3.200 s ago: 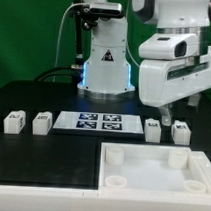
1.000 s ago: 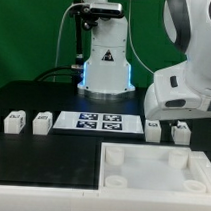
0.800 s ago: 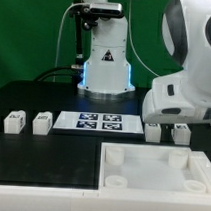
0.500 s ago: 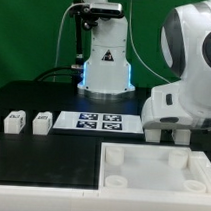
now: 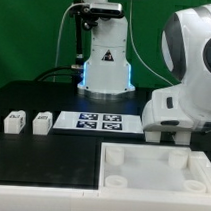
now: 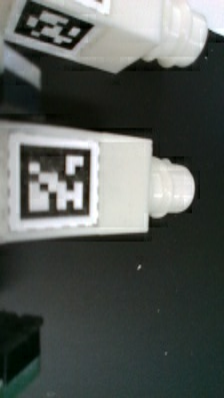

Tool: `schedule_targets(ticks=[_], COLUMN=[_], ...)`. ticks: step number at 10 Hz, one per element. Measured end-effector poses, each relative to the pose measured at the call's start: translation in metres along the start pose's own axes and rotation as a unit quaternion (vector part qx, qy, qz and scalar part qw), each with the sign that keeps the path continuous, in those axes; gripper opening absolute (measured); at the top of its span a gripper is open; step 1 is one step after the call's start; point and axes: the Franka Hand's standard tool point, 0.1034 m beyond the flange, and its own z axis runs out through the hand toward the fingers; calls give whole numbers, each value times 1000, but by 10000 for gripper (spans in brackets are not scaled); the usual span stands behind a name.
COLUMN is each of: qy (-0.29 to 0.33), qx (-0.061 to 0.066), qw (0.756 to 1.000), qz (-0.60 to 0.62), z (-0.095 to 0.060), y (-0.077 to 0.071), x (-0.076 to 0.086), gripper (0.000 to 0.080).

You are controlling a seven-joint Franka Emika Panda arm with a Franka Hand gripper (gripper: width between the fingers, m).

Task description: Assemble one leg

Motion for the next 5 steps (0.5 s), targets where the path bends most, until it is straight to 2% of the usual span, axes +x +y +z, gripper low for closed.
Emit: schedule_targets(ticks=[1,2,5], qy=[0,0,0], qx=[0,0,0], qw=[1000,1000,1000], qz=[0,0,-1], z=[0,0,0], y=[0,0,0], x=[0,0,0], gripper=[385,290,290])
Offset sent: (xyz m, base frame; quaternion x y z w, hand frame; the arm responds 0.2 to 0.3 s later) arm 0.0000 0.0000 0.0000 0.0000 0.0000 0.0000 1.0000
